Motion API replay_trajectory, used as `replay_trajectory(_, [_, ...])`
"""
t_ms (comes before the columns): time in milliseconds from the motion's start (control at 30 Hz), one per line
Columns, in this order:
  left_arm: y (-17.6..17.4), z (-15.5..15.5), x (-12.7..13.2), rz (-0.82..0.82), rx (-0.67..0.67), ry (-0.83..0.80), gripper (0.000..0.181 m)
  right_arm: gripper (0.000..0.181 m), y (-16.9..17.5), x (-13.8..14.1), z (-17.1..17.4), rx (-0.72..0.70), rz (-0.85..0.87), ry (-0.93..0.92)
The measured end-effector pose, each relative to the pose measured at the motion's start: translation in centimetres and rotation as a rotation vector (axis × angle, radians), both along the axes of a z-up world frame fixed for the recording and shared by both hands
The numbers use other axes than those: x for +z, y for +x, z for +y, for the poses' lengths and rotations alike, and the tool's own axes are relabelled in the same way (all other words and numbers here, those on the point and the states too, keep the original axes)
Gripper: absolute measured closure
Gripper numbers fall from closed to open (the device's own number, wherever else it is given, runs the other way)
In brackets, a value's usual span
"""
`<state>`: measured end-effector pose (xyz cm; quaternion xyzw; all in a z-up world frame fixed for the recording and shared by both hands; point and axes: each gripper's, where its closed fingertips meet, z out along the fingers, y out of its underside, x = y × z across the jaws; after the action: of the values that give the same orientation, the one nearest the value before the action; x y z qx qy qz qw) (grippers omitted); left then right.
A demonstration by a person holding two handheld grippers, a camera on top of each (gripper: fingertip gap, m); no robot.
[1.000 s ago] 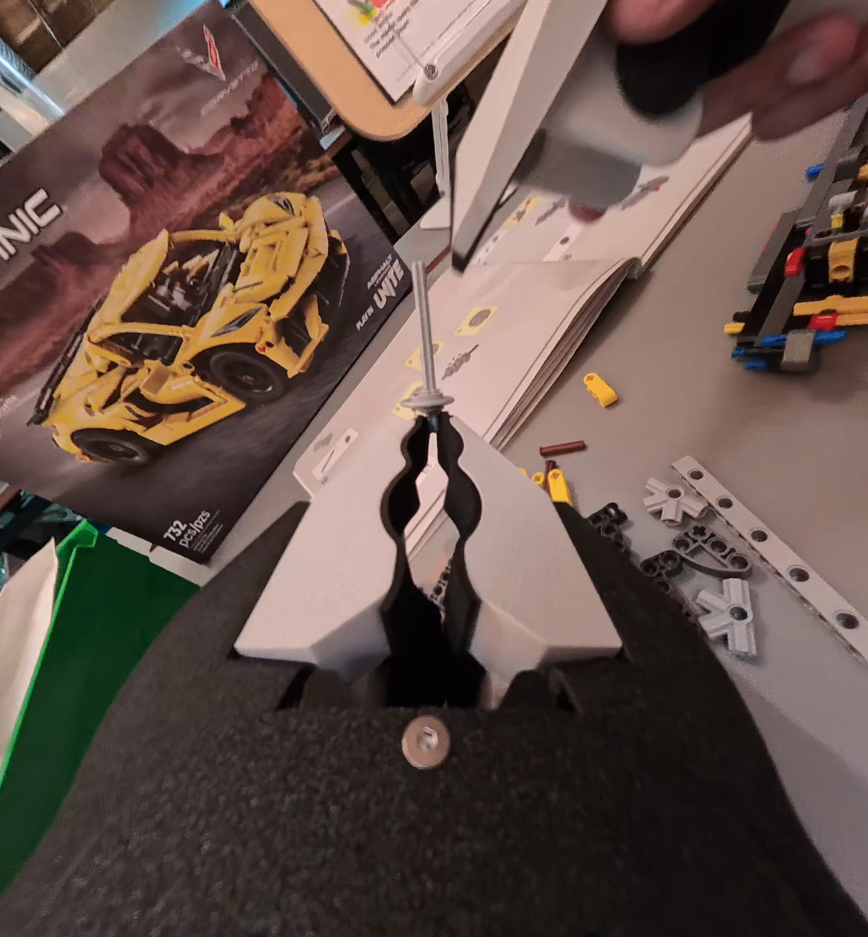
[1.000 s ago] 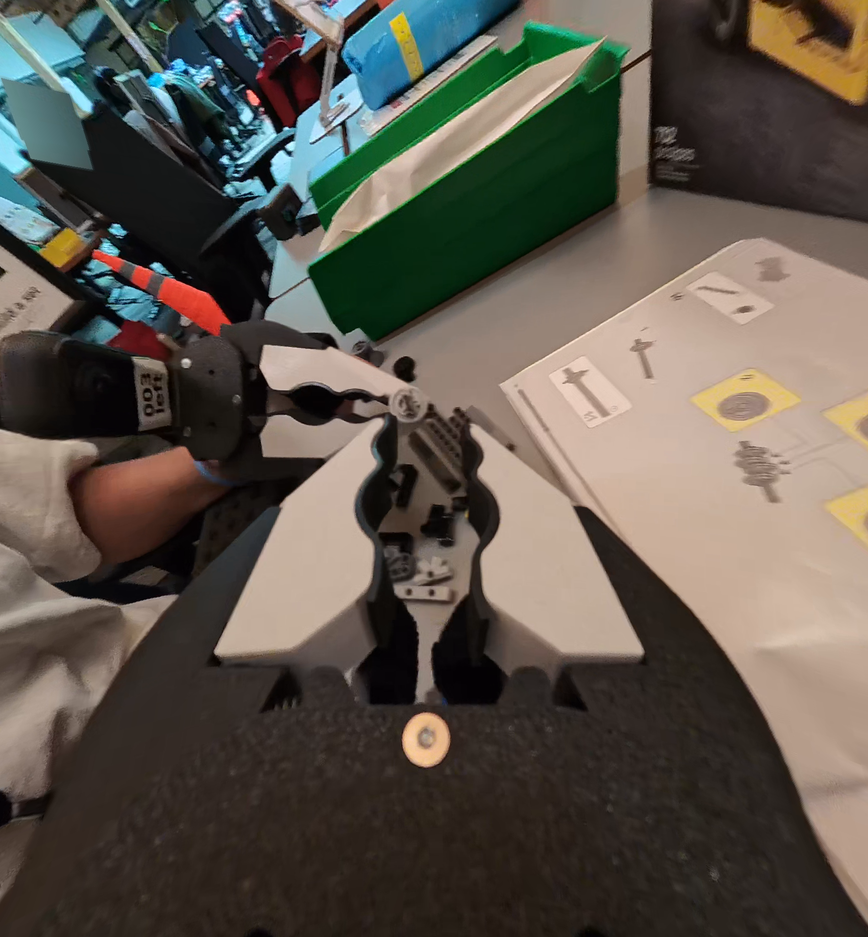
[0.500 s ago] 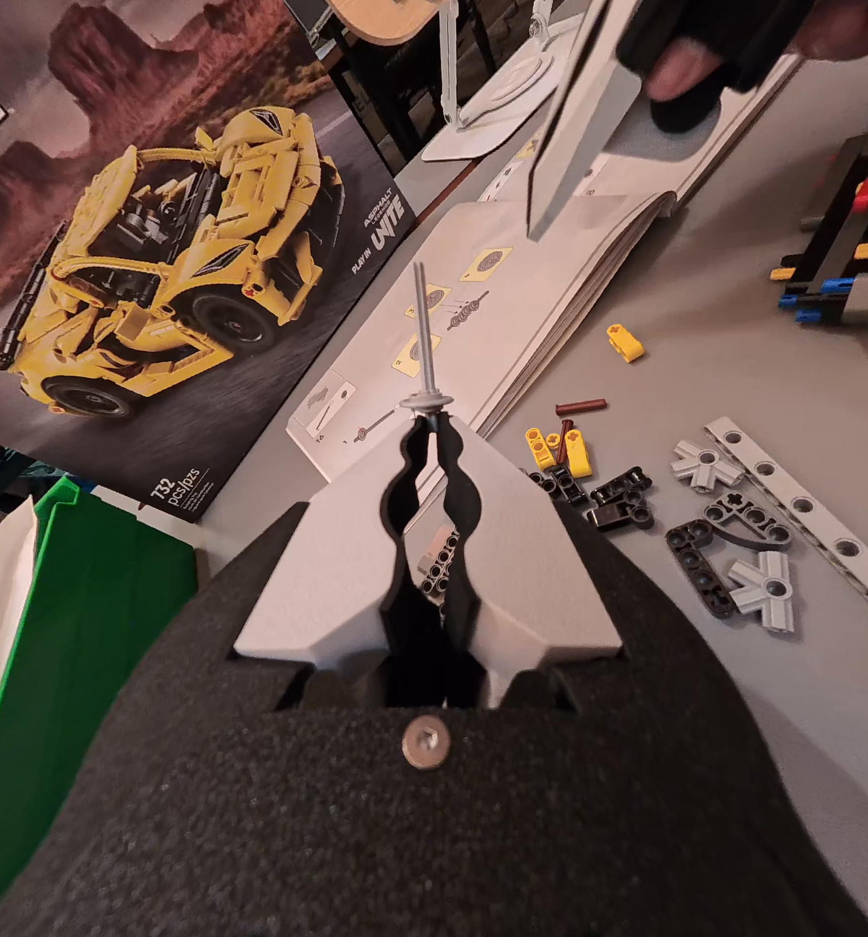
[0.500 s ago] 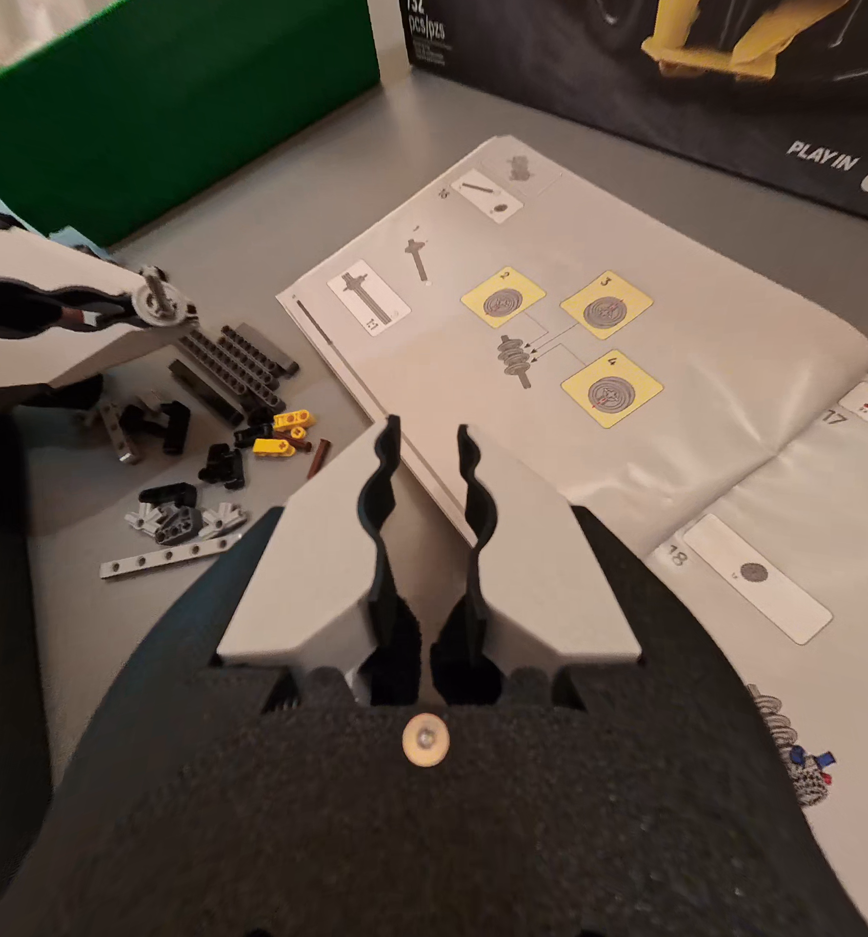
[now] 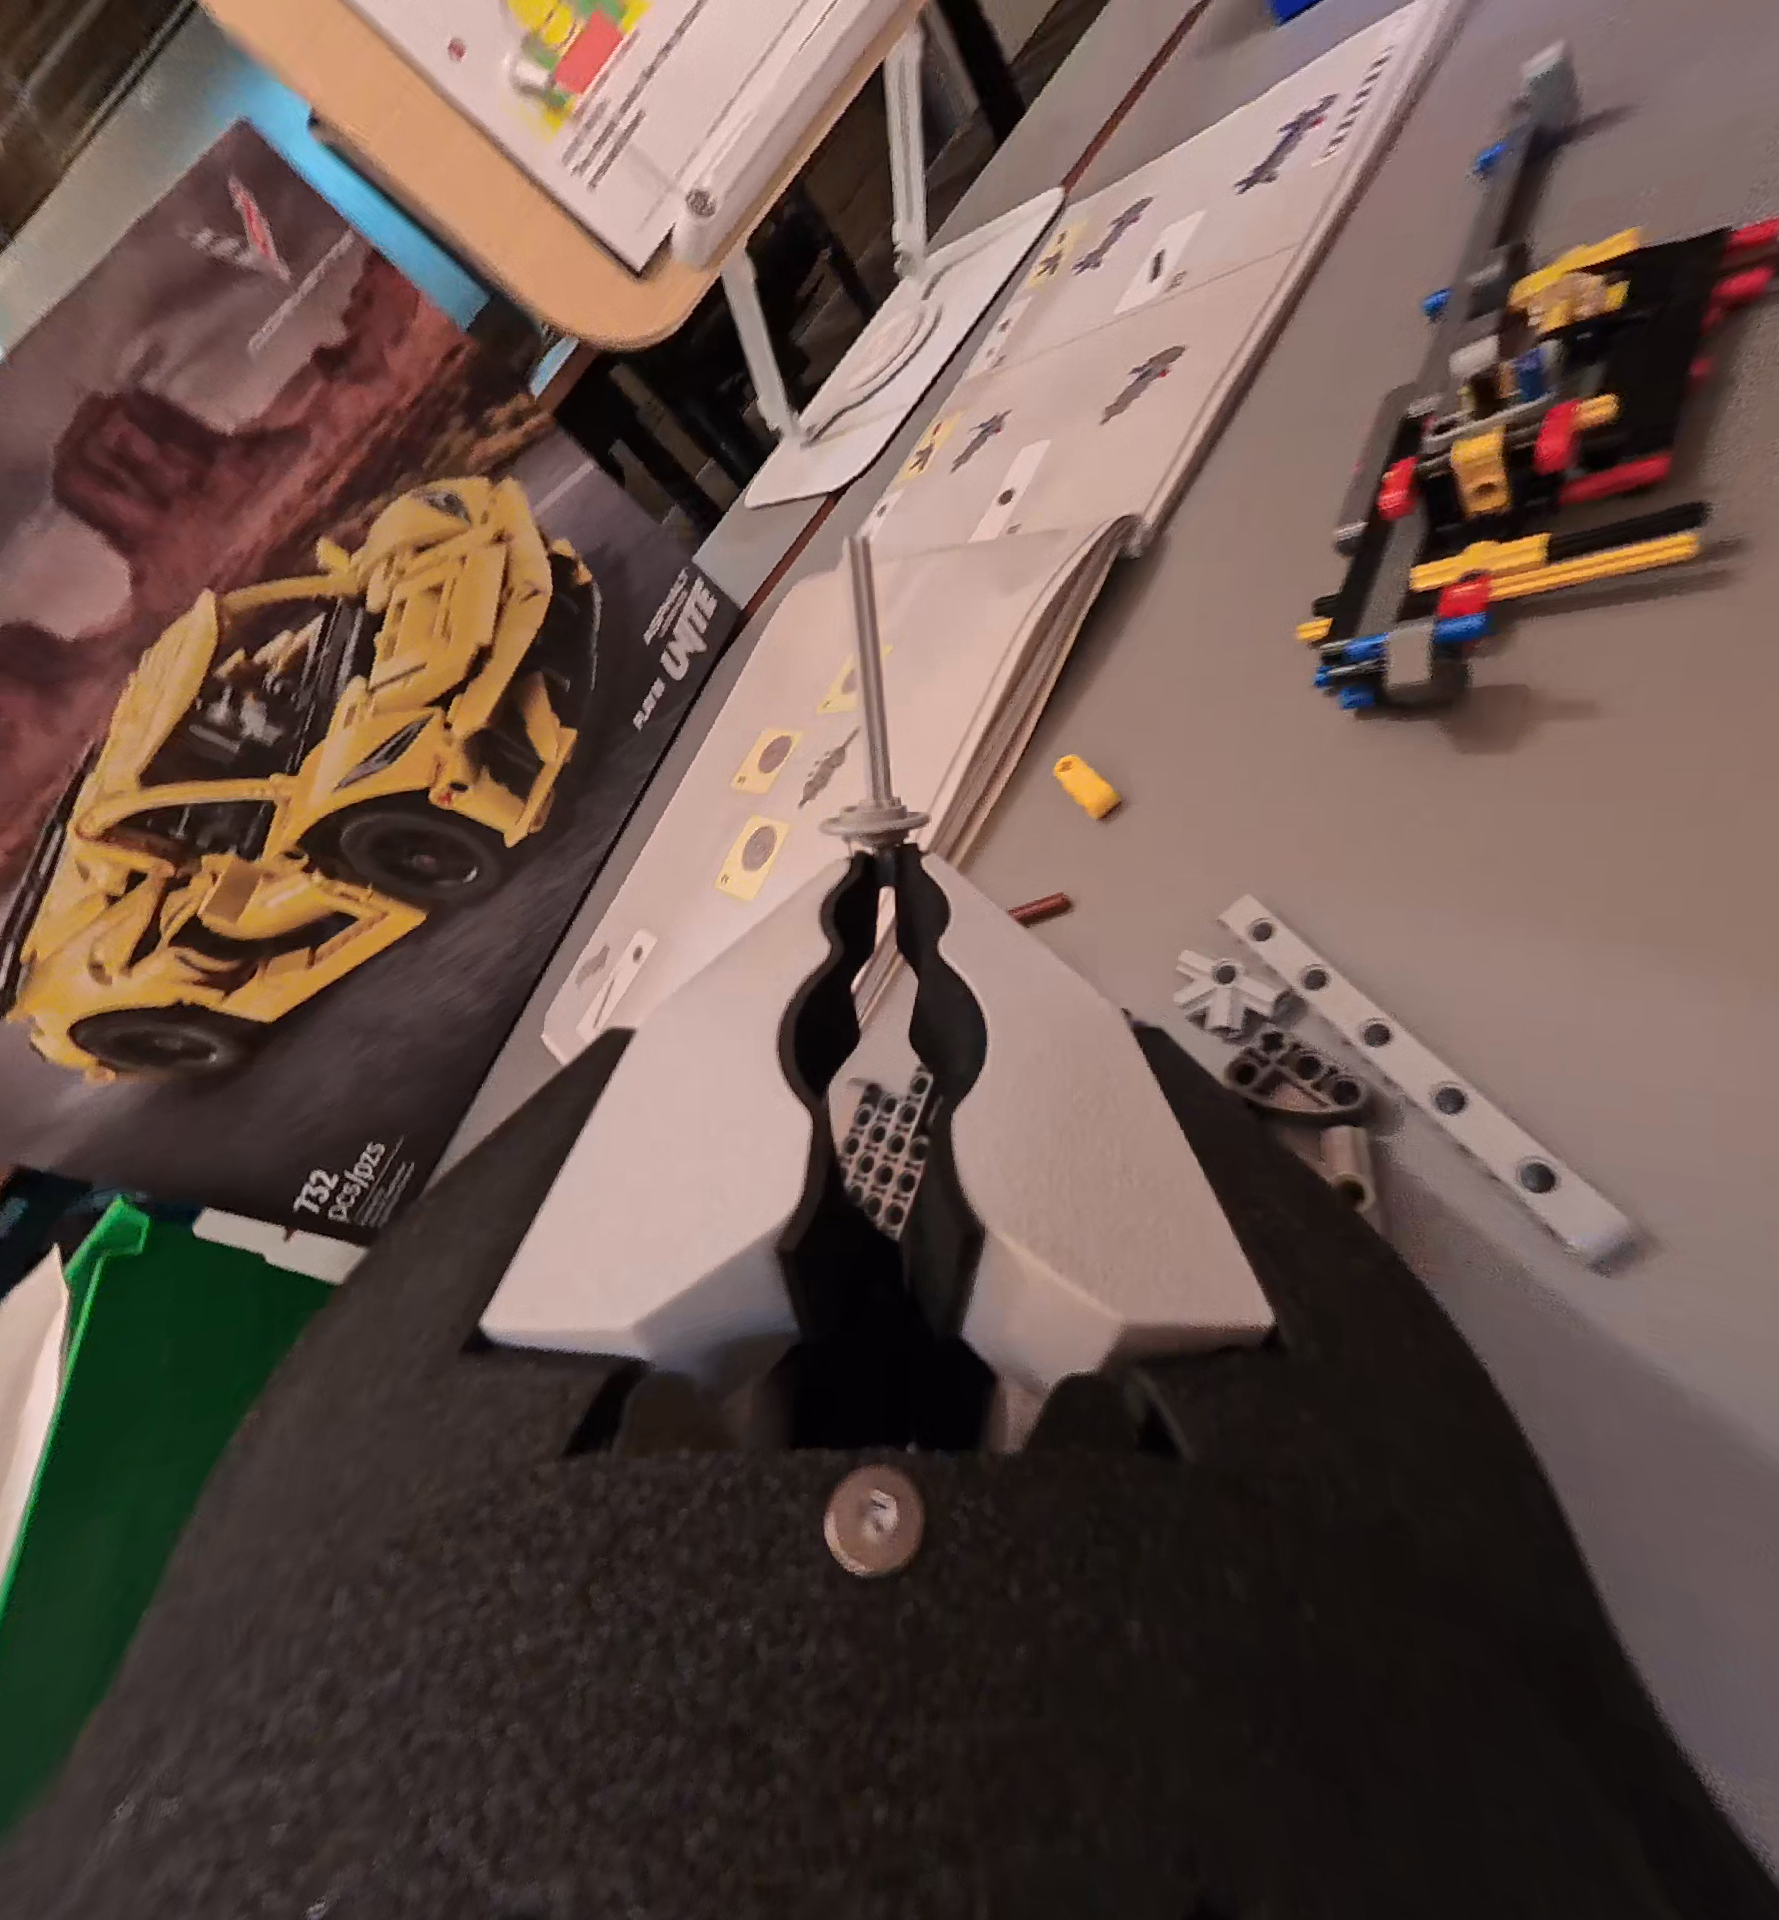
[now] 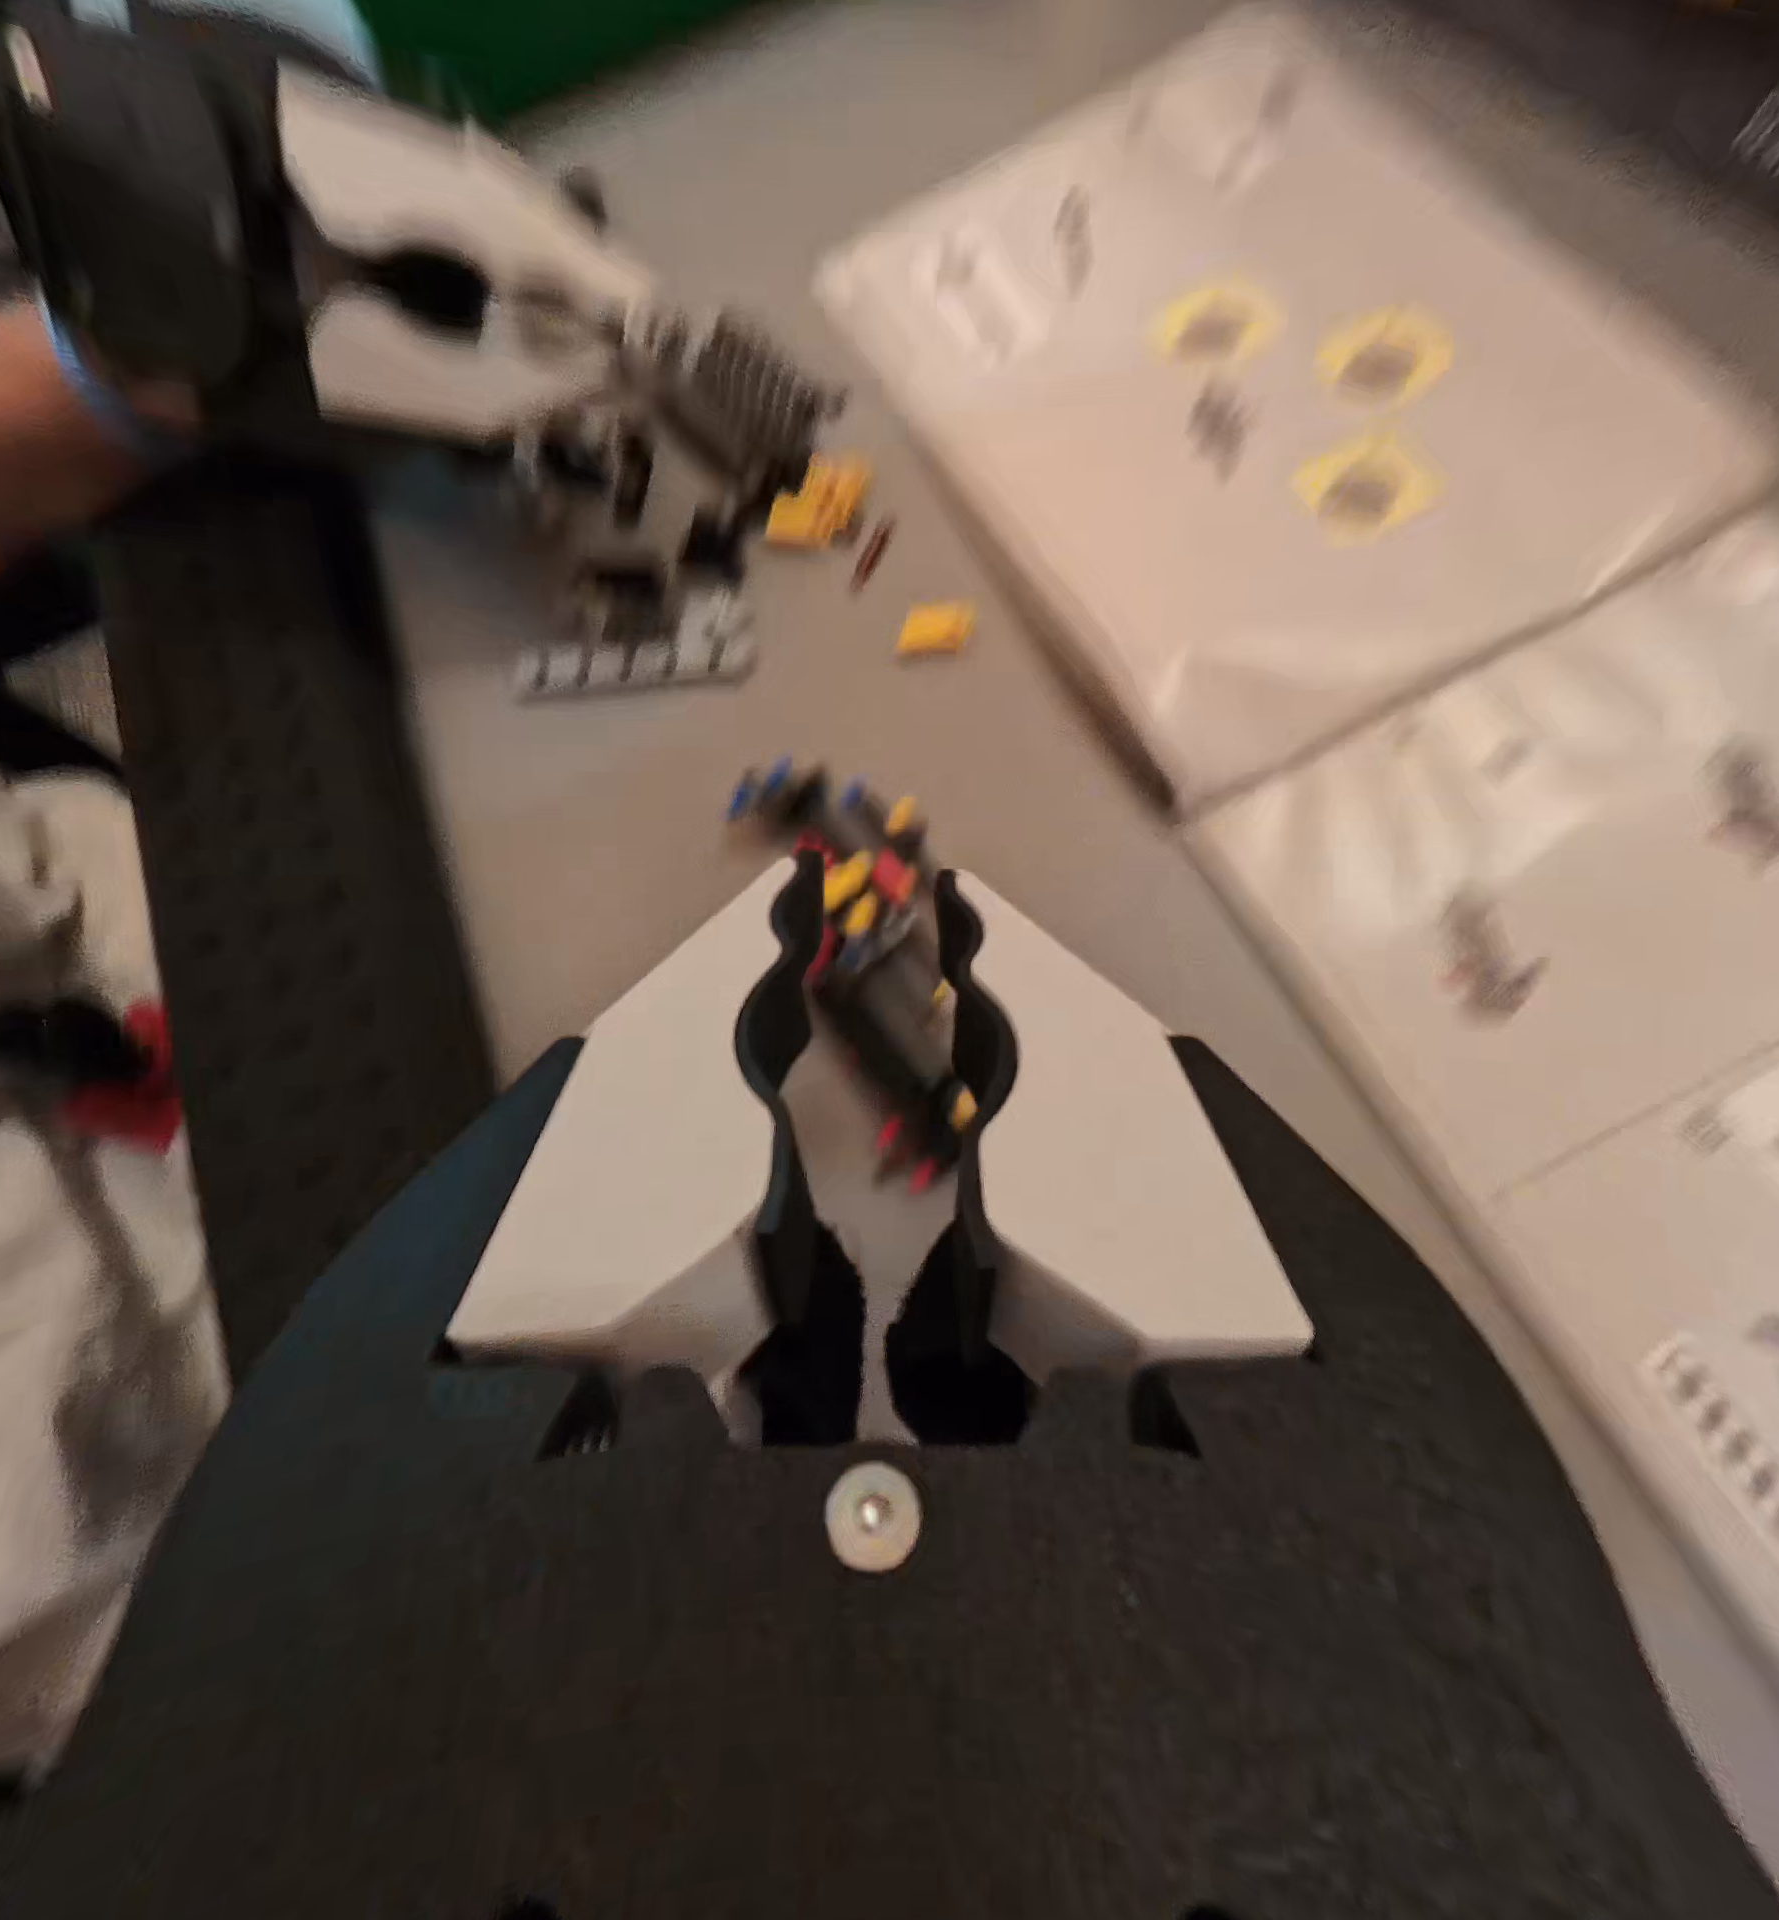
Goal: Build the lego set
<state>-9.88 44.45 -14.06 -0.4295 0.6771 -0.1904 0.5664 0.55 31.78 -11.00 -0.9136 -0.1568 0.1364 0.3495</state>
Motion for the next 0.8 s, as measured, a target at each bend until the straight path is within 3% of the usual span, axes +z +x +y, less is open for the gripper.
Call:
replay_trajectory(133, [0.3,-2.4,0.3,-0.009,-0.068,0.036,0.18,0.161,-3.0,-5.6,-8.4,-0.02,-0.048,-0.15])
replay_trajectory(233, [0.6,-4.8,0.5,-0.012,-0.145,0.02,0.18,0.159,-4.1,-7.6,-11.1,-0.081,-0.06,-0.136])
replay_trajectory(467, [1.0,-11.1,-0.9,0.064,-0.35,0.023,0.18,0.158,-4.2,-9.7,-11.3,-0.134,-0.136,-0.114])
replay_trajectory(800, [1.7,-13.5,-2.1,0.112,-0.385,0.065,0.18,0.159,-4.2,-9.9,-11.4,-0.164,-0.158,-0.133])
